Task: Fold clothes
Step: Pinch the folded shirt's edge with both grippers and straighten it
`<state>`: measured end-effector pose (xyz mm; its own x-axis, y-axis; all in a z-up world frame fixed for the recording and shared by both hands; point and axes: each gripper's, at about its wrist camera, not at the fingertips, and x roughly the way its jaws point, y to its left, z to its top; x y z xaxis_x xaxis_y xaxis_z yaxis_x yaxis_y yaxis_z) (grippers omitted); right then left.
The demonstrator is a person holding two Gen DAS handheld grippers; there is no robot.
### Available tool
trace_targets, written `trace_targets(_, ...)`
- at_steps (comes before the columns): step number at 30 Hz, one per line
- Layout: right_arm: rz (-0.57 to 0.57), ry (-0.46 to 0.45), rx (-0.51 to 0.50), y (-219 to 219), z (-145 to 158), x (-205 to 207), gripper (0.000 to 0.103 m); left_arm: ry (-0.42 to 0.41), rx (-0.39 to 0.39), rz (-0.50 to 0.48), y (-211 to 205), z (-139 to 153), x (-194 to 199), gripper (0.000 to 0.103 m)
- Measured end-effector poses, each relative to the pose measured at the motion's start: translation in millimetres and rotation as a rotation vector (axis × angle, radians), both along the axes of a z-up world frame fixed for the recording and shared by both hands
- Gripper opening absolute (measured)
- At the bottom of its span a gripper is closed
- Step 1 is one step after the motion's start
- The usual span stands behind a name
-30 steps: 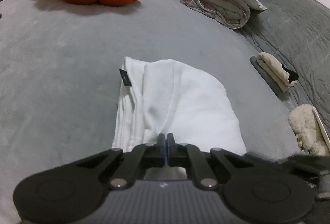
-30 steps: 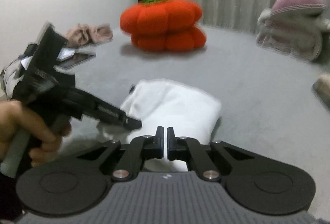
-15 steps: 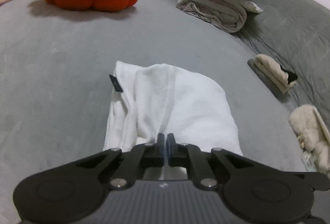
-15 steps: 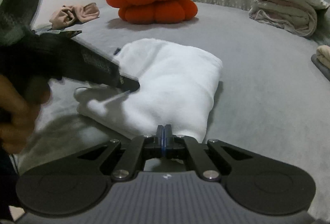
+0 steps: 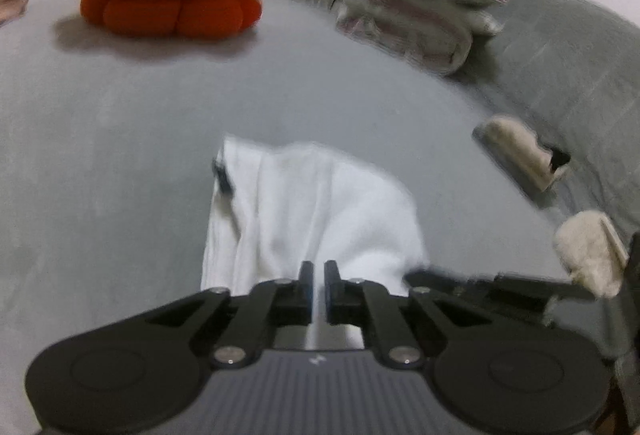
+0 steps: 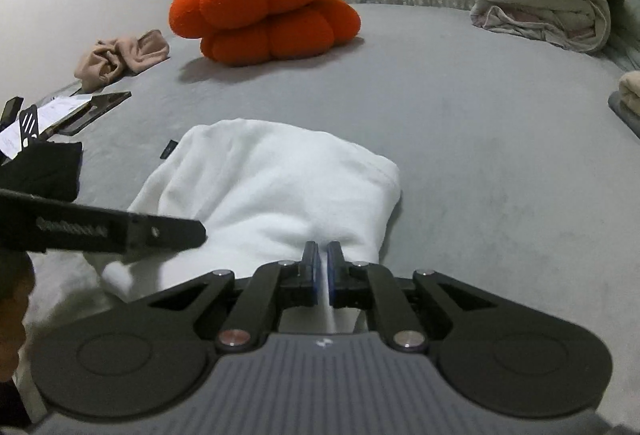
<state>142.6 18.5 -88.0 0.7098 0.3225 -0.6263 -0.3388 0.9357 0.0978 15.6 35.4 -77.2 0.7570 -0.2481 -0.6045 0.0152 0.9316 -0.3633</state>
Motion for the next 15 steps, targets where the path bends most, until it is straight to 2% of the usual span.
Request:
trace_targets(2,0.011,0.001,-0.022,1.1,3.3,-2.9,0.006,0.003,-0.003,0.011,1.1,-0.7,3.0,0.010)
trace_targets(4,0.033,0.004,-0.031,-1.6,6.8,-2.8,0.007,0.041,0.014,0.022,-0.5,-10.9,7.6,0.010)
trace_targets(5,0.045,0.006,-0.034,-3.2,8.5,-2.5,0.007,0.039,0.031,0.026,-1.9,-12.6,7.6,0.006)
trace_targets(8,0.044,-0.008,0.035,-16.7,21.5,7.3,0.007,0.051,0.038,0.034,-2.1,-13.7,7.8,0.005)
trace_targets(11,0.010,-0.034,0.068,-23.2,32.0,24.8,0.014,0.050,0.036,0.028,-0.9,-15.1,8.8,0.004)
trace_targets(15,0.042,0.031,0.011,-7.0,18.4,55.6,0.014,0.054,0.038,0.019,1.5,-14.3,10.1,0.004)
